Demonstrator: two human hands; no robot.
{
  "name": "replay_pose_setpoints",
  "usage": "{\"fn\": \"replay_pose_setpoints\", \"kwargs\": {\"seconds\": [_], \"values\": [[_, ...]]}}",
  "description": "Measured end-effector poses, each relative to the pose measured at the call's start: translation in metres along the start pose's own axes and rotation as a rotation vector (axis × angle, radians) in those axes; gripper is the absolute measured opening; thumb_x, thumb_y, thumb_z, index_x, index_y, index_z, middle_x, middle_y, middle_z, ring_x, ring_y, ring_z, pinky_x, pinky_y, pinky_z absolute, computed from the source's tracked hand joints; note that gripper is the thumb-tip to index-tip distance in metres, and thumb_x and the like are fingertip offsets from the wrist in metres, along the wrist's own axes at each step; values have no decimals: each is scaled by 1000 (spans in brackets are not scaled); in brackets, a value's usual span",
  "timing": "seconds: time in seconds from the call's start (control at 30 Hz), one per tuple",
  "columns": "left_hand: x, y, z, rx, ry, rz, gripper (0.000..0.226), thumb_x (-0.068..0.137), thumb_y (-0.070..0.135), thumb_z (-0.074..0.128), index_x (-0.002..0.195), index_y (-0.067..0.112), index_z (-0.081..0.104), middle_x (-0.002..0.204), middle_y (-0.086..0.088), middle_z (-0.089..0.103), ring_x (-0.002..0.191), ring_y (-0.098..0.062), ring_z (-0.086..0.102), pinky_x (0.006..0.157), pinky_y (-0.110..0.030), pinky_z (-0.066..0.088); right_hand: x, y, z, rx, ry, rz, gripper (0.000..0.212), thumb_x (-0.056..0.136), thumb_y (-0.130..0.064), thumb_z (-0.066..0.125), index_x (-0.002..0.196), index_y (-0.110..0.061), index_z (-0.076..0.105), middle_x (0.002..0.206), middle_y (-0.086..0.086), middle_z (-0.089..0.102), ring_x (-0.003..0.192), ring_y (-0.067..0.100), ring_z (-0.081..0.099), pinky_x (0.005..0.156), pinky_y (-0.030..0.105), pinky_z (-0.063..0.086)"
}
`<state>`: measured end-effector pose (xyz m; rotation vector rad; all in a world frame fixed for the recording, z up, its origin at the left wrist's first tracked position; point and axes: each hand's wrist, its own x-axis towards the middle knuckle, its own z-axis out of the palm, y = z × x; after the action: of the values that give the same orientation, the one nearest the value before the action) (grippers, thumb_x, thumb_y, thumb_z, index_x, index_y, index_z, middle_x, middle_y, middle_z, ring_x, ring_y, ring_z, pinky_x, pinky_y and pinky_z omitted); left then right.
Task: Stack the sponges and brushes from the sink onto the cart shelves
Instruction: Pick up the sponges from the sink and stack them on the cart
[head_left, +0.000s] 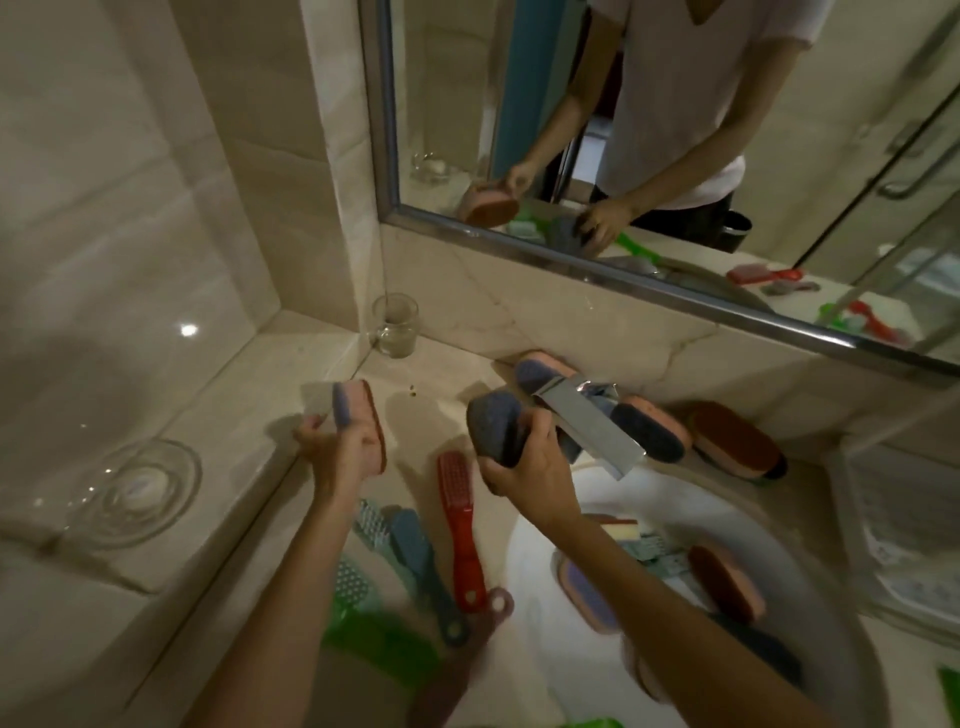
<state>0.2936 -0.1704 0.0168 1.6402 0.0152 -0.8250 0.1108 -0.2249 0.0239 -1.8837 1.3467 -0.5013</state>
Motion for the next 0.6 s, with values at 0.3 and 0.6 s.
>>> {"fn": "replay_pose_setpoints", "kwargs": {"seconds": [0.3,0.6], "values": [[-121,65,64,-412,-779,-53,26,77,18,50,99,16,63,74,-6,72,79,-24,62,73,-36,47,-48,-61,-118,400,132,-173,48,80,-13,69,111,-19,33,104,-10,47,99,10,56,81,36,57],[-263,68,170,-182,-1005,131,43,86,22,56,129,21,52,116,-9,66,106,-22,63,74,-34,53,-104,-29,-265,428,263,-143,56,78,-15,71,117,-21,31,110,-5,47,104,11,53,77,24,55]]}}
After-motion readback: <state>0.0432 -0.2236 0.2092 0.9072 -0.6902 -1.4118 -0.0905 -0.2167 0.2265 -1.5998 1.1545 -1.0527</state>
